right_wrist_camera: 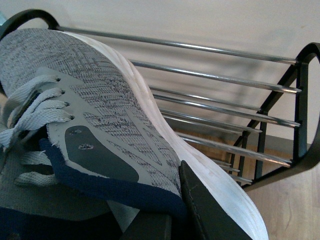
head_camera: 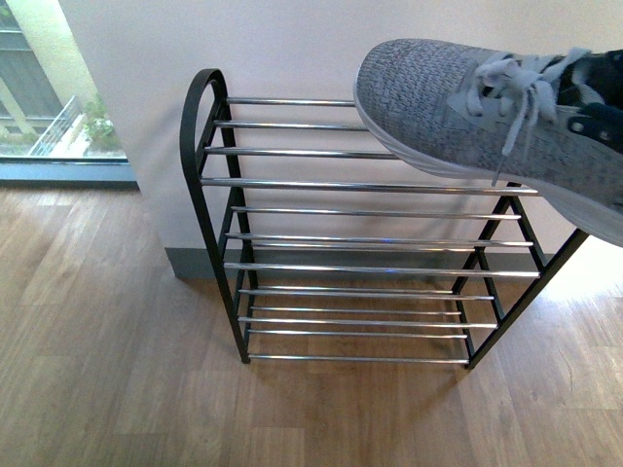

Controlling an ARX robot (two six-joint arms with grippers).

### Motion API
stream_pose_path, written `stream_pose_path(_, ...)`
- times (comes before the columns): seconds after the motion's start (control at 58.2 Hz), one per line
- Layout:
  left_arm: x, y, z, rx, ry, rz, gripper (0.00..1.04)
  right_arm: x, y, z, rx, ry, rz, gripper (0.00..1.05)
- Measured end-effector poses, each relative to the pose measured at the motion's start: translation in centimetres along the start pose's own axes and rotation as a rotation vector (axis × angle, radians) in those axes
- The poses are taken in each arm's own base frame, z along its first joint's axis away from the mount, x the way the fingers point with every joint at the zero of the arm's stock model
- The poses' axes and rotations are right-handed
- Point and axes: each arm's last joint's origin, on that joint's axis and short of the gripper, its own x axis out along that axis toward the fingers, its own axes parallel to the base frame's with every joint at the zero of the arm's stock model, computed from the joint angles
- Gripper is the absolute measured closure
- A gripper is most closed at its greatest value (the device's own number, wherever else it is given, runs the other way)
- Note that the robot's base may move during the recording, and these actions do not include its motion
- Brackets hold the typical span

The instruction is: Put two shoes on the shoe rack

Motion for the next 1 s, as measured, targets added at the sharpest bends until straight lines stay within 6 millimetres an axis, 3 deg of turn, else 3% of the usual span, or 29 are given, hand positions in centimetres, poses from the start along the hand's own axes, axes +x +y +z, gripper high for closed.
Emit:
stream_pose_path(0.103, 0.0, 0.0, 0.0, 0.000, 0.000, -0.001, 1.03, 3.2, 1.0, 2.2, 0.069, 0.001, -0.052, 1.03)
stream_pose_path(0.241, 0.0, 0.0, 0.0, 0.000, 0.000, 0.000, 1.03, 6.4, 0.8, 3.3, 0.120, 0.019, -0.180, 1.03)
stream_pose_path(0.344, 0.0, 0.0, 0.0, 0.000, 0.000, 0.000, 1.03, 8.6, -0.2, 2.8, 0.188, 0.090, -0.278, 1.03)
stream_pose_path(0.516, 0.0, 0.0, 0.0, 0.000, 0.000, -0.001, 1.03, 11.7, -3.2, 0.3, 0.317, 0.196, -0.432, 1.03)
stream_pose_path(0.636, 0.0, 0.0, 0.0, 0.000, 0.000, -0.001, 1.03, 12.7, -5.0, -0.1, 0.376, 0.181, -0.483, 1.03)
stream_pose_path(0.997, 0.0, 0.0, 0.0, 0.000, 0.000, -0.001, 1.03, 13.6, -5.1, 1.5, 0.479, 0.164, -0.428, 1.03)
